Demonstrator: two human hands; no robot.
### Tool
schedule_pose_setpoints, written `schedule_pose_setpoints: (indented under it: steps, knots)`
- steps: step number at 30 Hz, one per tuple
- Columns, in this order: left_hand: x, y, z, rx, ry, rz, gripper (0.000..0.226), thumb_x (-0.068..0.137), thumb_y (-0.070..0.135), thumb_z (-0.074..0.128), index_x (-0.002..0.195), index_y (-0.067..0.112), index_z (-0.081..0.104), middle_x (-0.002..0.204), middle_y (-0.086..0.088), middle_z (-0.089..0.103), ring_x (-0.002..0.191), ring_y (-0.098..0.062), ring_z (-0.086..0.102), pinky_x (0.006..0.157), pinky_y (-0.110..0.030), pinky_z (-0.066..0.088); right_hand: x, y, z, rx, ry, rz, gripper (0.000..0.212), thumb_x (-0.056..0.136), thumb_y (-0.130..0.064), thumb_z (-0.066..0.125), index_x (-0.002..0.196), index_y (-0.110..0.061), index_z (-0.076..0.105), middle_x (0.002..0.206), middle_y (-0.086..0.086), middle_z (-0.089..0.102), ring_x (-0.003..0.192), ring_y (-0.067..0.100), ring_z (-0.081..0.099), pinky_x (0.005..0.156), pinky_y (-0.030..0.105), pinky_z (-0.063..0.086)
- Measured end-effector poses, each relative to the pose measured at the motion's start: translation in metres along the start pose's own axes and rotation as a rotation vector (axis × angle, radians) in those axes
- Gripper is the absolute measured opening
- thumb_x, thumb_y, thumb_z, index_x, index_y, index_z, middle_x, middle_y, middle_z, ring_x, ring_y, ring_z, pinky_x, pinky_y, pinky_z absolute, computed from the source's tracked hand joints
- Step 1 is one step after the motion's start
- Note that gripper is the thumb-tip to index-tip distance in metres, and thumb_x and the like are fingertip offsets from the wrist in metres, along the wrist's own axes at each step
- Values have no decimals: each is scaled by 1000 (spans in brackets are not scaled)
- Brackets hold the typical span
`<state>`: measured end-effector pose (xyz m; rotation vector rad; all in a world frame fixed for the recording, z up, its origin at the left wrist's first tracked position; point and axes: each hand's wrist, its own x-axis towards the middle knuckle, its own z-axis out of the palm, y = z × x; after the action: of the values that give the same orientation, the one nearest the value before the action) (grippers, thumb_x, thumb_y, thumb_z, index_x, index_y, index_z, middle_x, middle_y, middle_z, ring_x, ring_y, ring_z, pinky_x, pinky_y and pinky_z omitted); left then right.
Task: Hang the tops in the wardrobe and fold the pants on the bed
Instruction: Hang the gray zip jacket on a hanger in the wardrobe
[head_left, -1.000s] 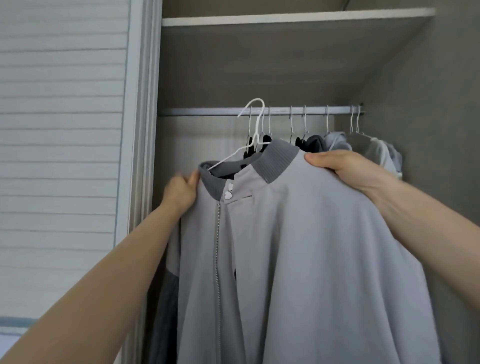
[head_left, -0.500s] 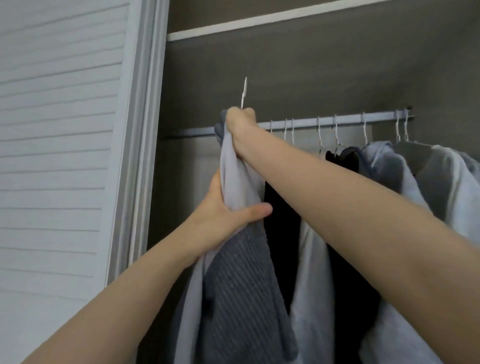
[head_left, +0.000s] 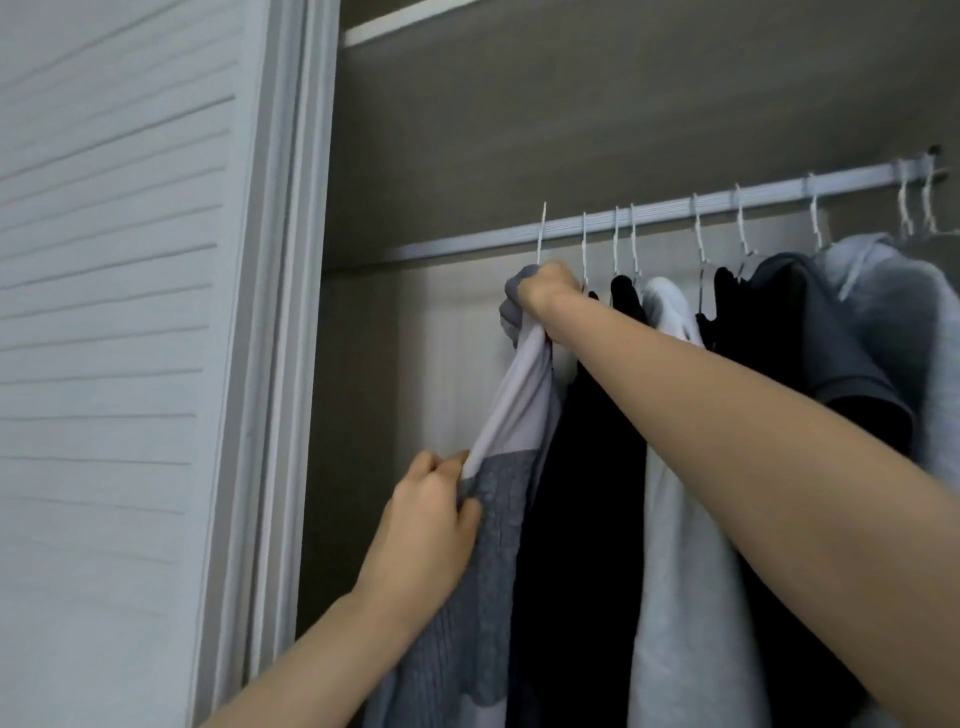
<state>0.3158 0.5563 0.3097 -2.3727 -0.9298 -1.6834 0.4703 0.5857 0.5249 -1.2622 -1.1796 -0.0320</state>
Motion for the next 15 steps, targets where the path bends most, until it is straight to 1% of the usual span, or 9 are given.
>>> schedule_pose_setpoints:
  steps: [3,5,6,8,9,10,12,13,15]
  knots:
    - [-7,-4,3,19,13,-2,18,95,12,54,111,13,64,92,7,39,78,-10,50,74,-18,42,-4,5,7,-87,-120,27,30,95,-7,43,67,-16,36,106,13,46,96,18,45,81,29,37]
    - [-13,-6,2,59,44,28,20,95,13,54,113,16,63,96,7,36,85,-11,48,77,-21,42,-6,2,11,-127,-141,12,11,96,-6,43,89,-11,52,118,18,53,109,27,53,80,29,38]
    - [-15,-5,1,54,68,42,20,95,13,54,113,17,63,94,7,37,83,-9,48,74,-19,41,-5,0,12,-137,-134,10,10,95,-5,45,98,-9,54,121,18,56,113,31,55,76,27,40]
    - [-23,-2,-4,-40,118,20,14,97,12,51,102,19,61,88,7,45,77,-6,51,67,-14,40,-9,-6,11,-249,-80,17,9,92,-3,51,83,-5,52,103,12,62,102,26,59,57,23,43]
    - [-26,0,-6,-124,145,-30,12,99,13,49,95,19,60,82,6,50,73,-3,52,64,-13,40,-10,-6,13,-284,-6,29,11,90,-3,54,79,-4,51,100,10,63,98,23,59,48,20,41]
    - [-29,3,-10,-221,163,-107,15,101,17,47,89,16,57,77,4,53,69,-1,52,61,-13,38,-10,-7,14,-275,53,40,3,88,-3,56,88,-2,54,108,9,63,100,22,59,48,17,42]
    - [-31,6,-15,-355,170,-242,22,103,23,42,87,14,55,76,3,55,66,2,51,60,-15,37,-9,-7,16,-238,108,65,35,88,-5,57,123,-2,49,130,12,54,112,26,57,71,23,49]
    - [-33,7,-18,-383,161,-282,24,103,26,41,88,14,55,79,1,57,68,2,51,63,-16,38,-13,-8,15,-229,114,92,44,91,-5,55,132,-4,41,136,13,48,117,28,54,82,29,47]
    - [-40,9,-23,-471,121,-329,28,102,31,42,91,11,58,85,-8,59,72,0,52,71,-21,40,-21,-9,13,-265,107,116,50,94,-8,52,139,-6,30,143,14,36,123,31,48,92,33,42]
